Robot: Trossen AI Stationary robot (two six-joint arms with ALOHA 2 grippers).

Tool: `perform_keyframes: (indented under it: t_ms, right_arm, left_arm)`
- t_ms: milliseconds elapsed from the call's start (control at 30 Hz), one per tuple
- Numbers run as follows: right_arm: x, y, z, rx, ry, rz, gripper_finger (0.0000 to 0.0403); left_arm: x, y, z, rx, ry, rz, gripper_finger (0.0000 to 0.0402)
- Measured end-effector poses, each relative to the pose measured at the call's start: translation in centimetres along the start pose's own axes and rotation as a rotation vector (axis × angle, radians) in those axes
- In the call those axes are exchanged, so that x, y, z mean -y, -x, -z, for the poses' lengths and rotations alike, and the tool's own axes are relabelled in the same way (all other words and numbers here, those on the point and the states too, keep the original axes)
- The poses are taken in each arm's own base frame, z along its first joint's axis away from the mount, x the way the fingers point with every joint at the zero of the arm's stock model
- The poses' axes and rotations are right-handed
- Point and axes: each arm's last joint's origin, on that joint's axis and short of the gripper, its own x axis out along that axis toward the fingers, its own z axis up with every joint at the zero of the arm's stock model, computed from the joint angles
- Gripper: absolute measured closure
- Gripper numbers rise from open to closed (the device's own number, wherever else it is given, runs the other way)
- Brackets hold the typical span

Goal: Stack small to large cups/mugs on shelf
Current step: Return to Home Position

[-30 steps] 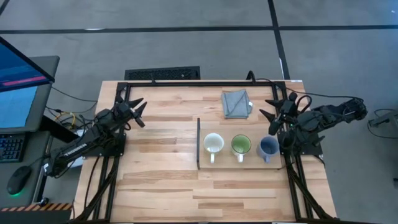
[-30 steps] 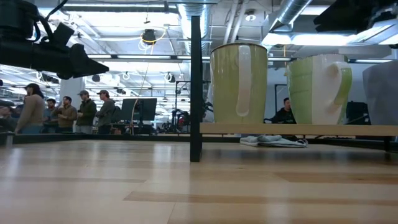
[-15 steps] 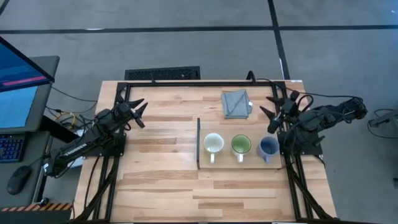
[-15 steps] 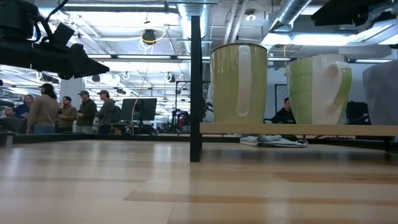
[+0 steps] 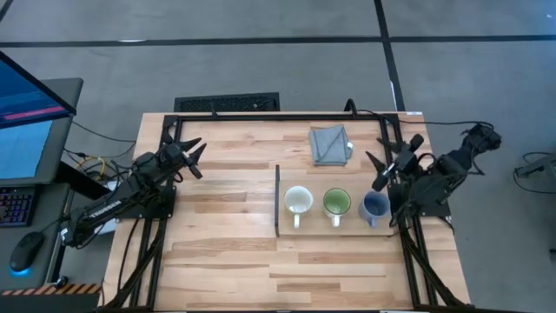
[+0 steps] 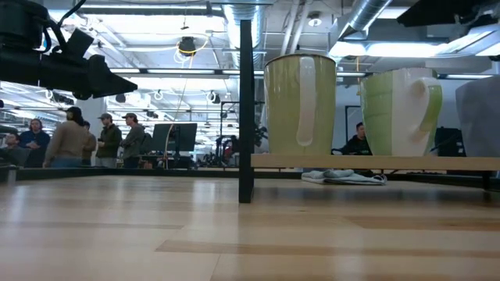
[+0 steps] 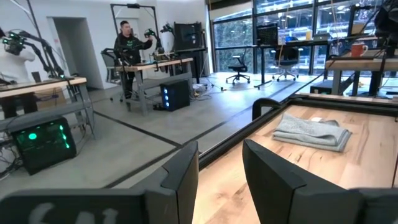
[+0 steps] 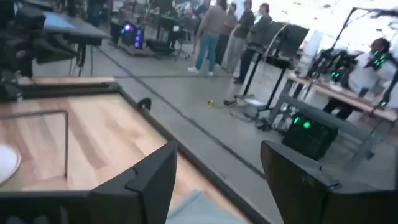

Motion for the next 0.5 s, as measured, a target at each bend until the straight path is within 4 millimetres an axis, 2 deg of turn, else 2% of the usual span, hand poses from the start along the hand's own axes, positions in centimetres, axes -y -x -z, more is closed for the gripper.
perform_keyframes:
  t_ms: [267,500]
  right_arm:
    - [0.2,0.3,-0.9,0.016,-0.083,-0.008,0.0147]
    - [-1.9,0.4,-1.6,0.021,-0.127,-0.067,0.0147]
  left_arm:
    - [0.0,0.0,0.0,0.000,0.000,0.000,0.0283]
    - [0.0,0.0,0.0,-0.001,0.001,0.000,0.0283]
